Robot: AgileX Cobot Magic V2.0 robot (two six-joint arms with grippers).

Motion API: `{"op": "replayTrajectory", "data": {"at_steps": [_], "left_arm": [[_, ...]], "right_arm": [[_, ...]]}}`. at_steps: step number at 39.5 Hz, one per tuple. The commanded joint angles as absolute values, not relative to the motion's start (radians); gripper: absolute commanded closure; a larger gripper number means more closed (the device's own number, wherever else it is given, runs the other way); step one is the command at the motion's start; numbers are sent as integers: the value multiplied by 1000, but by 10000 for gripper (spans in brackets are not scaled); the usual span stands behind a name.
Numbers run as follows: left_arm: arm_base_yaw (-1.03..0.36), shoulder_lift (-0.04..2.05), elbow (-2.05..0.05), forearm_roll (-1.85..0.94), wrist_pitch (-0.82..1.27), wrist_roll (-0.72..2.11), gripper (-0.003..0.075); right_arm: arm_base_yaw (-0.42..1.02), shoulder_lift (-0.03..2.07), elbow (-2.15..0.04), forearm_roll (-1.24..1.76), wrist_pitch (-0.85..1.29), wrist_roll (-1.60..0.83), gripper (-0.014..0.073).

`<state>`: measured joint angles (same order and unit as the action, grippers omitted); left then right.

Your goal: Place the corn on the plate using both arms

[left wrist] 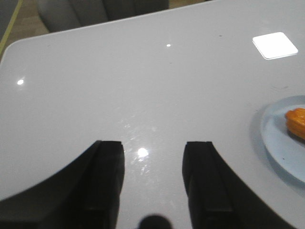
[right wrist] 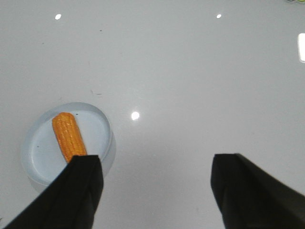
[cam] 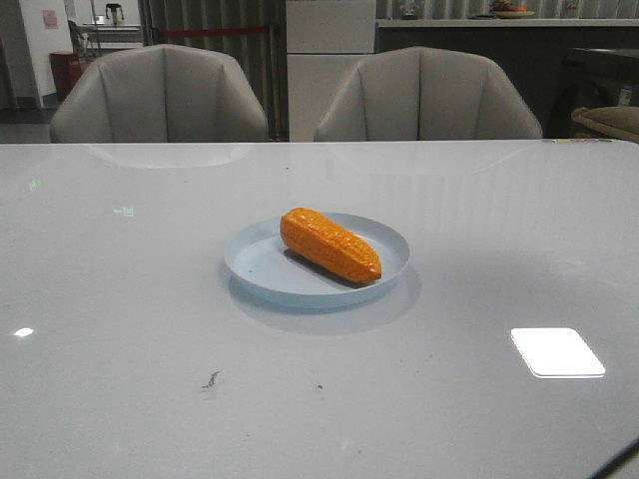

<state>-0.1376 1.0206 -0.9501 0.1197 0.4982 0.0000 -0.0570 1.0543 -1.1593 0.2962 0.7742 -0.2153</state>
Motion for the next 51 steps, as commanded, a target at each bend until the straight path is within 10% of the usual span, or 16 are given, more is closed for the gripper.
{"op": "replayTrajectory", "data": {"at_steps": [1,35,51], "left_arm": [[-70,1001,-977,111,449,-35,353],[22,620,-655,-13,501,-35,357],[22,560,-655,-116,504,-35,517]], "right_arm": [[-79,894,-1015,312,617,-229,12],[-79,607,-696,306,632,-244,12],[-79,607,-696,306,632,-244,12]]}}
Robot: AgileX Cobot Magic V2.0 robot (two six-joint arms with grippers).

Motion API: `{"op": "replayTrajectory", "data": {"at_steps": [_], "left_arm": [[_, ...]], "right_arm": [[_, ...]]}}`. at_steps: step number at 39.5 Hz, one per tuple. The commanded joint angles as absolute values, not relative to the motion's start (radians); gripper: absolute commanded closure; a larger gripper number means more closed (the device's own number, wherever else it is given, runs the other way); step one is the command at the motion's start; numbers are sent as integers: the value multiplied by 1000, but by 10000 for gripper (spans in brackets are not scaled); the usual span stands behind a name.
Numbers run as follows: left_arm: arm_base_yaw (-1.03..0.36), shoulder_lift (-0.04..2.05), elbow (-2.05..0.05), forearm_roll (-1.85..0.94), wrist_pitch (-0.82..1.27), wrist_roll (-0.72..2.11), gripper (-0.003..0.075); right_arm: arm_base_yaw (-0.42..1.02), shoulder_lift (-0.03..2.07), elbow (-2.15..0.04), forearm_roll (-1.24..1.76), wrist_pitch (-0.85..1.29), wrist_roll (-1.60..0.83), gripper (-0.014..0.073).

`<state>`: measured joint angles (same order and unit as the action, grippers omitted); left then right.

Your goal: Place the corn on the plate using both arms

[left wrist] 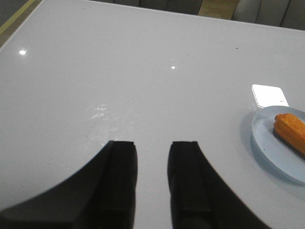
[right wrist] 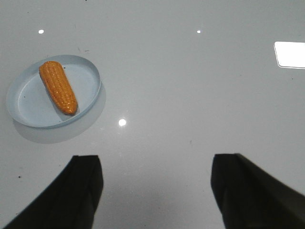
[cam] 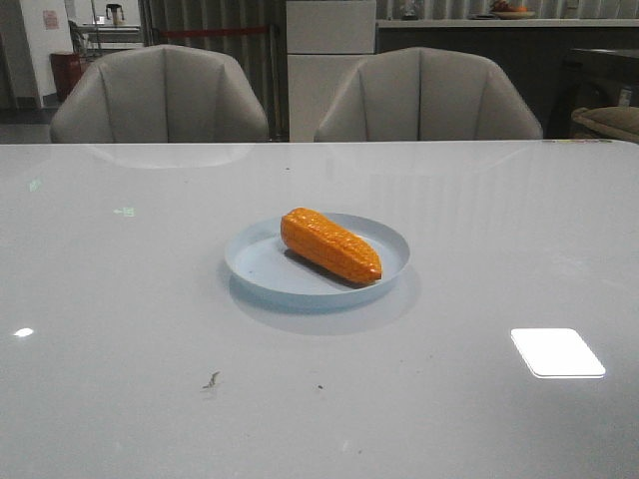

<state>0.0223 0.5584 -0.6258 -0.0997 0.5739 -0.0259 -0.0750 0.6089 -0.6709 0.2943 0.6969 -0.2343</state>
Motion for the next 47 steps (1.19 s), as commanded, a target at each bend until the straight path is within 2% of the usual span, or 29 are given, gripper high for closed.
{"op": "replayTrajectory", "data": {"at_steps": [1,5,7,19,27,41,47], "left_arm": [[22,560,-655,-116,504,-35,528],[22,560,-655,-114,497,-35,578],[22,560,-655,-114,497,-35,627],[22,514,-630,-83,433,-35,627],[22,336,-520,-37,283,-35,627],[22,-26,-271,-36,186,-33,627],[22,-19,-214,-30,181,-33,627]], "right_arm": [[-79,607,-696,306,632,-244,12],[-79,607,-696,306,632,-244,12],[-79,607,-696,306,632,-244,12],[-79,607,-696,306,632,-244,12],[-79,607,-696,306,631,-244,12],[-79,607,-696,306,631,-244,12],[-79,610,-696,306,627,-244,12]]}}
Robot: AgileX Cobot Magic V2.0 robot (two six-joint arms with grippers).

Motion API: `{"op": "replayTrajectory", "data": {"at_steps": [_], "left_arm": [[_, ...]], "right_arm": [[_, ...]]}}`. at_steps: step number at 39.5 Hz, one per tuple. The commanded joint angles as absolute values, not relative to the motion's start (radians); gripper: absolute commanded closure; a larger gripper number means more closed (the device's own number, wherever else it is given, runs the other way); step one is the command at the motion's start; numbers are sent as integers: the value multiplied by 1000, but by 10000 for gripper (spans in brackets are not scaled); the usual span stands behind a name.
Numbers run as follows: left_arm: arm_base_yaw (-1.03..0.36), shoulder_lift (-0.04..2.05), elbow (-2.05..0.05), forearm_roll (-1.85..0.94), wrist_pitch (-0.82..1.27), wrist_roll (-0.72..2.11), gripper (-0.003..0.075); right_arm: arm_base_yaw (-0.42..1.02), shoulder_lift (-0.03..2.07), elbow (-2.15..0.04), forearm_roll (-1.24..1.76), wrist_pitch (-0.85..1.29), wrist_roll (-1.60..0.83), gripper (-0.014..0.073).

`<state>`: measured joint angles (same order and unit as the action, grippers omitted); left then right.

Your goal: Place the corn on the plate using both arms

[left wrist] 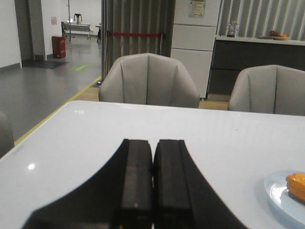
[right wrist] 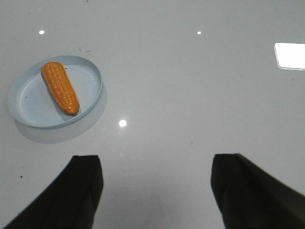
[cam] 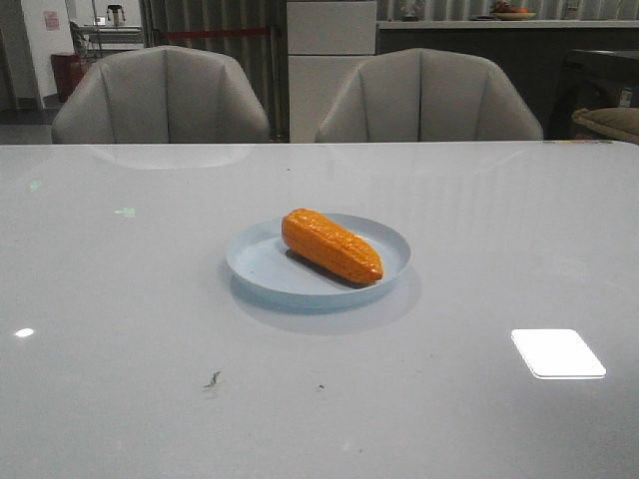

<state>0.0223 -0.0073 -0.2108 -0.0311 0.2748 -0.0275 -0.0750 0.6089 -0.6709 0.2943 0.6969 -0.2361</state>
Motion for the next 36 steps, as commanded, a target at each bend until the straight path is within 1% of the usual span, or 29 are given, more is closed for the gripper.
{"op": "replayTrajectory", "data": {"at_steps": [1,8,17,19,36], "left_arm": [[22,-21,-201,-30,179,-33,627],[22,-28,-104,-30,135,-33,627],[22,-28,52,-30,-77,-33,627],[22,-28,45,-30,-20,-33,627],[22,-26,47,-30,-12,-33,627]], "right_arm": [[-79,611,-696,306,628,-244,12],[-79,610,-696,306,627,-244,12],[-79,610,-696,306,628,-244,12],[-79,610,-696,306,628,-244,12],[-79,610,-696,306,628,-244,12]]}}
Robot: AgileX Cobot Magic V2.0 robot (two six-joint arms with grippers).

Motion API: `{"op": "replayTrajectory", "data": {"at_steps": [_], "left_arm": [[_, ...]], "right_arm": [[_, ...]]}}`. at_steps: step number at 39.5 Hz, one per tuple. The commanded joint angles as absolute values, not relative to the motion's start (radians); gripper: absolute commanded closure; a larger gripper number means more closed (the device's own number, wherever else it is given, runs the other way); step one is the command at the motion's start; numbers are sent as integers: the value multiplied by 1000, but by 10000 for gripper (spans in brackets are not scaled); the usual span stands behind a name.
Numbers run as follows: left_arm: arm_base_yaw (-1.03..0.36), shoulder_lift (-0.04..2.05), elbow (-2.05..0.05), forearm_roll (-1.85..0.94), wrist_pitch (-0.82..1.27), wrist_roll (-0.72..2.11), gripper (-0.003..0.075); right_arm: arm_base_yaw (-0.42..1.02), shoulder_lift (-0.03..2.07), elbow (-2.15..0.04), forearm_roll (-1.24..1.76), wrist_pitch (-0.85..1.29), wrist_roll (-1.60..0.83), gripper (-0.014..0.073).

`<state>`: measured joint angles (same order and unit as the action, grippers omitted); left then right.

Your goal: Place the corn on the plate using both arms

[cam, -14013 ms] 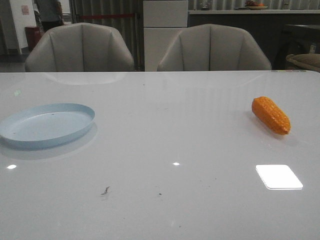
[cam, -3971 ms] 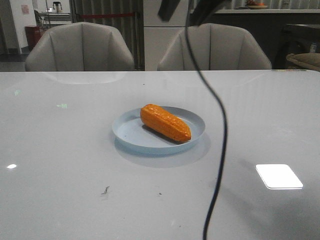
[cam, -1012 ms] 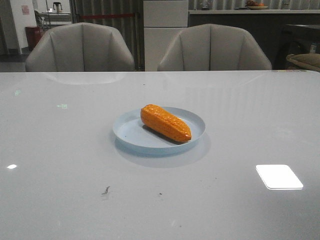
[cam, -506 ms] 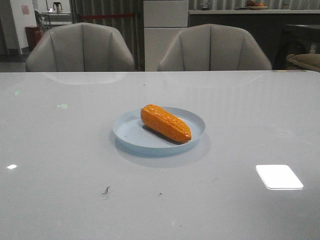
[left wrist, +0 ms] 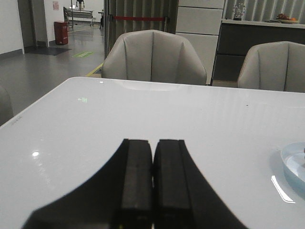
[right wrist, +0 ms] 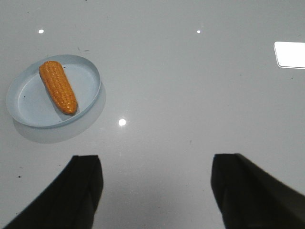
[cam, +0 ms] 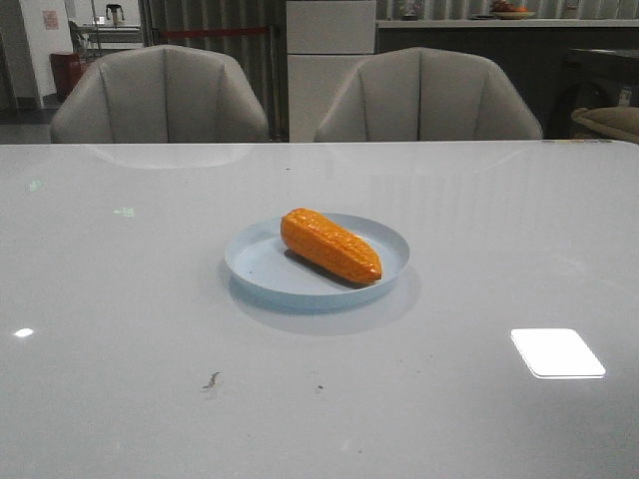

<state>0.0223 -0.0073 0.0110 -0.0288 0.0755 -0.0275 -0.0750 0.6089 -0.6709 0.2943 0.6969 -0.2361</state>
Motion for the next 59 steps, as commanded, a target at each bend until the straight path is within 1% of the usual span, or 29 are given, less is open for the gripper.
{"op": "replayTrajectory", "data": {"at_steps": [1,25,28,30,32,33,37,40,42,45,51,54,59], "left_arm": [[22,-26,47,-30,-12,-33,627],[22,-26,47,-30,-12,-33,627],[22,-26,47,-30,-12,-33,627],[22,-26,47,-30,-12,-33,627],[22,-26,47,-30,-12,-33,627],[22,-26,47,-30,-12,-33,627],[22,-26,47,-30,-12,-33,627],[22,-26,47,-30,-12,-33,627],[22,-26,47,-30,-12,-33,627],[22,-26,47,-30,-12,-33,627],[22,-26,47,-30,-12,-33,627],[22,-26,47,-30,-12,-33,627],[22,-26,47,-30,-12,-33,627]], "right_arm": [[-79,610,-696,306,628,-244,12],[-83,606,-696,324,612,-244,18],[-83,602,-696,339,608,-244,68],[-83,600,-696,352,613,-244,131],[-83,600,-696,365,620,-244,221],[-83,600,-695,365,624,-244,246],[-83,586,-695,360,631,-244,454],[-83,559,-695,349,631,-244,589],[-83,527,-695,312,627,-242,559],[-83,490,-694,266,627,-210,570],[-83,420,-652,173,587,-55,569],[-81,379,-588,152,512,0,569],[-50,290,-457,141,328,0,569]]}}
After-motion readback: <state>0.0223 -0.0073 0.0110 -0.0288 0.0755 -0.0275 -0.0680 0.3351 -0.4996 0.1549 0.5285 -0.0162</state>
